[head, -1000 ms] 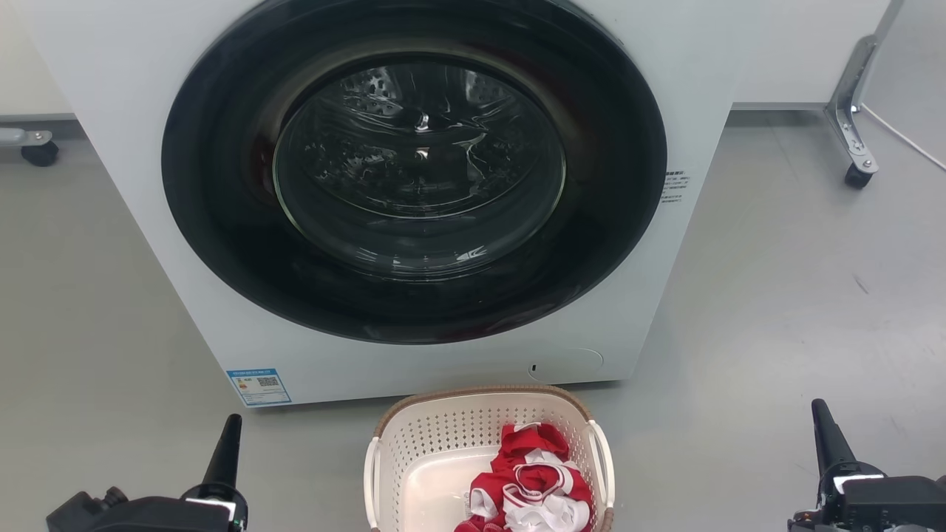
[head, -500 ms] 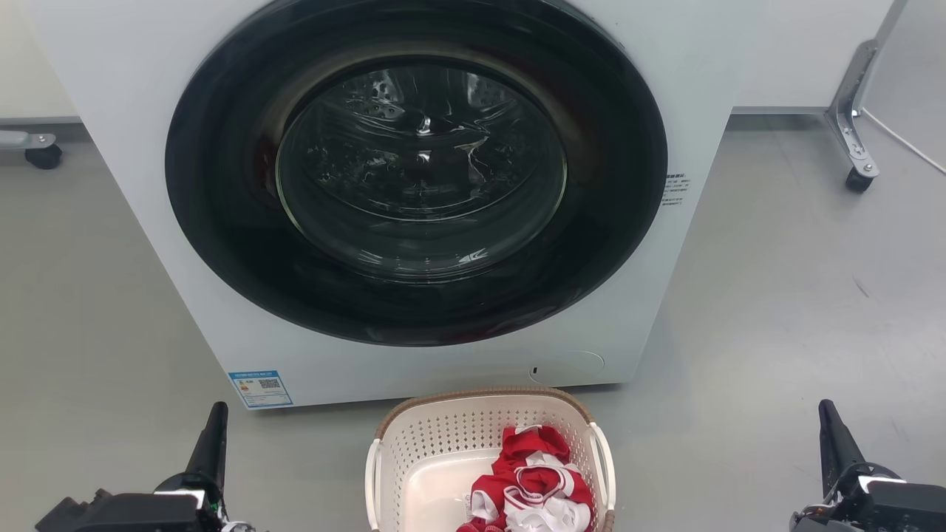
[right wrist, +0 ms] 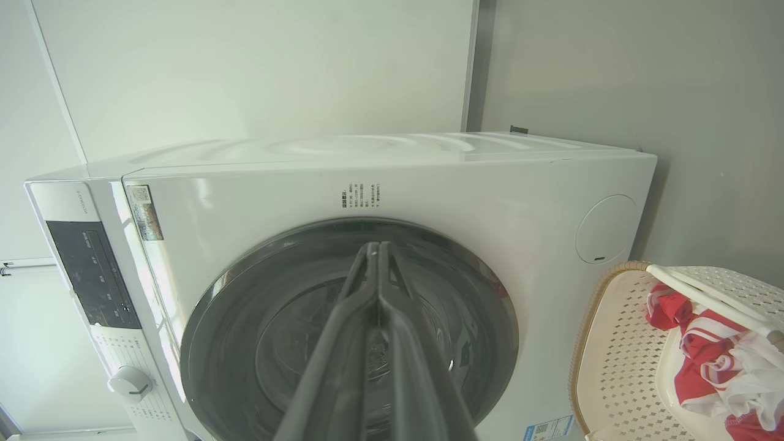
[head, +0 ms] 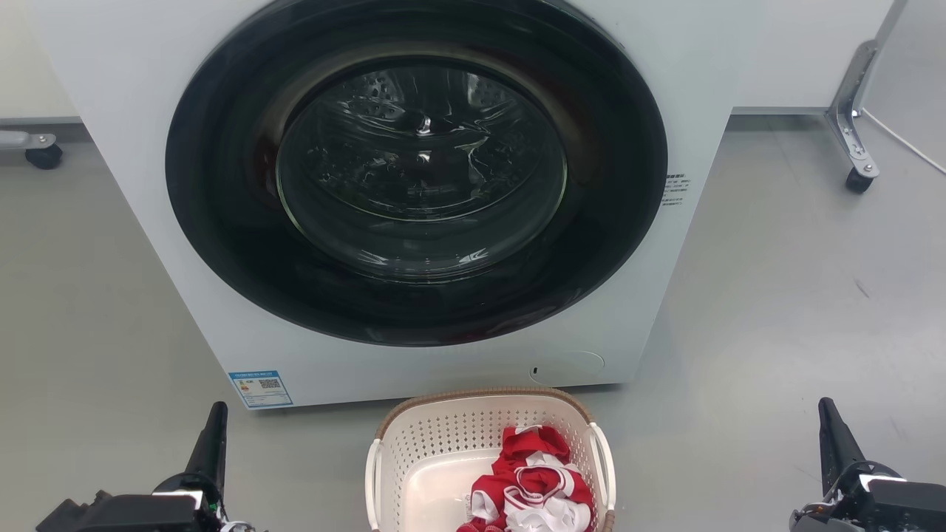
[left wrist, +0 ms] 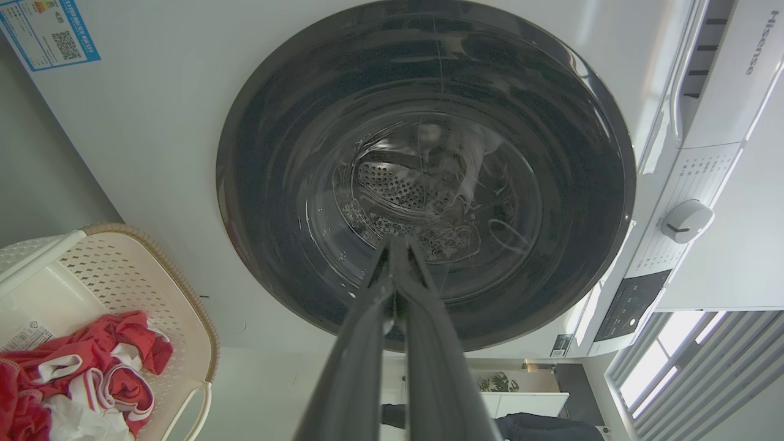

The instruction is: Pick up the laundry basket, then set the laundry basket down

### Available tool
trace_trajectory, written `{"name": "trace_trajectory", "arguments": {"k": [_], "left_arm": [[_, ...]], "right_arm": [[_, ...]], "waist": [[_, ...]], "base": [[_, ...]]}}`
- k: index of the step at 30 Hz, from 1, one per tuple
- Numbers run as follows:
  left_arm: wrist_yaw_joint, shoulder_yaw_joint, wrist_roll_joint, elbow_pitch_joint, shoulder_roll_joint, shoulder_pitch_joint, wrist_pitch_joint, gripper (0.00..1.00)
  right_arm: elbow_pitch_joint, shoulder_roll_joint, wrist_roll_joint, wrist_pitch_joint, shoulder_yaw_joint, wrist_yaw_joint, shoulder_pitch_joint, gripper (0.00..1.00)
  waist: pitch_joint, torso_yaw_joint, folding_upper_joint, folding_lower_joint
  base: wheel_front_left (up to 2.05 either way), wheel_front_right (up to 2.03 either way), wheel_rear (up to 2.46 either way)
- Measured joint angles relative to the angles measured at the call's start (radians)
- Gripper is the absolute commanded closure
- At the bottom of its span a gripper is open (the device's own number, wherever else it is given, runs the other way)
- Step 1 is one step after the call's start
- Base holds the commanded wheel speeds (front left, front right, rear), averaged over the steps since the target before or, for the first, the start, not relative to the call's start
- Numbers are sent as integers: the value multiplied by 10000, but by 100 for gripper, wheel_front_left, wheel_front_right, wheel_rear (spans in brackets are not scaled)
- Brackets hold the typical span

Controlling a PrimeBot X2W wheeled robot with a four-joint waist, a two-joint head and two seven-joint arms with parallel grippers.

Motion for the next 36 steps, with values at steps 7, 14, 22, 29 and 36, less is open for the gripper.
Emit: {"name": "trace_trajectory", "arguments": {"k": [7,14,22,29,36], "left_arm": [[0,0,0,4,0,0,0,100],[0,0,0,10,-2,0,0,100],[0,-2,0,13,-2,0,0,100],[0,-2,-2,15,-2,0,0,100],[0,-2,-2,17,-2,0,-2,100]], "right_arm": [[2,0,0,0,0,0,-1,100],[2,2,0,0,2,0,-1,100],[2,2,0,0,2,0,-2,100],[2,2,2,0,2,2,-2,100],[4,2,2,0,2,2,-2,100]], "waist": [[0,0,0,-2],[0,0,0,-2],[0,0,0,-2],[0,0,0,-1],[0,0,0,-1]], "base": [[0,0,0],[0,0,0],[0,0,0],[0,0,0],[0,0,0]]}}
